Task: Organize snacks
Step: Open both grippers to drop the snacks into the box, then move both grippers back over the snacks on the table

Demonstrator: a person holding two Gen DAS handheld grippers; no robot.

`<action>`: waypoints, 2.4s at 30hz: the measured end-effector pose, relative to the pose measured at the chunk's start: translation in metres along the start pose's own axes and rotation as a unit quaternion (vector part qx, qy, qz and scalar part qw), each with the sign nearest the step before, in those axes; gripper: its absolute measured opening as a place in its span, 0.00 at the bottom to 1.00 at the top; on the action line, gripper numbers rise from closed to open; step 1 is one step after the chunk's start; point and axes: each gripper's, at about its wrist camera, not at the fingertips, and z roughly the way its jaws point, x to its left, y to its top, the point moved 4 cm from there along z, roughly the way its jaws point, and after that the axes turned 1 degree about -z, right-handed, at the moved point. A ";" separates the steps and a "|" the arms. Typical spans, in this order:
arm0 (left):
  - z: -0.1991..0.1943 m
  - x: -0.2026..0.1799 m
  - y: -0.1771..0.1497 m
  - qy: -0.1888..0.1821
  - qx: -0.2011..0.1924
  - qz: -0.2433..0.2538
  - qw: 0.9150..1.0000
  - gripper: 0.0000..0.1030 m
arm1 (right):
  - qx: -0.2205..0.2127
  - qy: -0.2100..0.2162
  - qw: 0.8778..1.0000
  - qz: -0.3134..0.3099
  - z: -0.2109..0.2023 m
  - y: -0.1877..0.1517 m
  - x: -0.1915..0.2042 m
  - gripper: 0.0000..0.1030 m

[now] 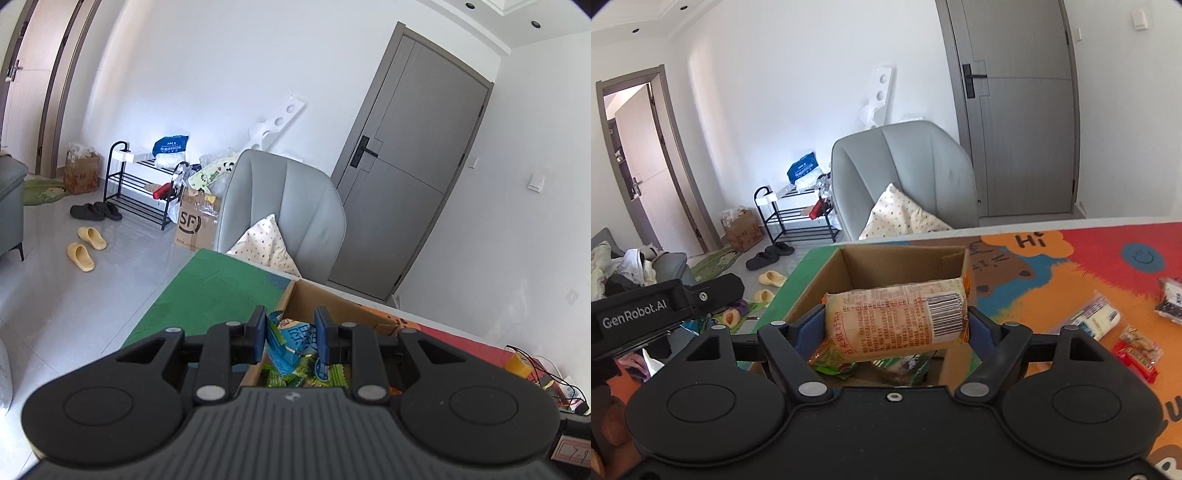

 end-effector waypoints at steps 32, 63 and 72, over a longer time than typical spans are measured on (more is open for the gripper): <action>0.025 -0.032 -0.032 -0.008 0.049 0.029 0.998 0.38 | -0.009 -0.037 0.995 0.094 -0.032 -0.020 -0.088 0.88; -0.005 -0.125 -0.090 -0.030 0.053 0.105 0.993 0.98 | -0.018 -0.090 0.986 0.139 -0.092 -0.069 -0.181 0.98; 0.002 -0.148 -0.107 -0.045 0.064 0.118 0.990 0.99 | -0.018 -0.111 0.982 0.152 -0.097 -0.080 -0.209 0.98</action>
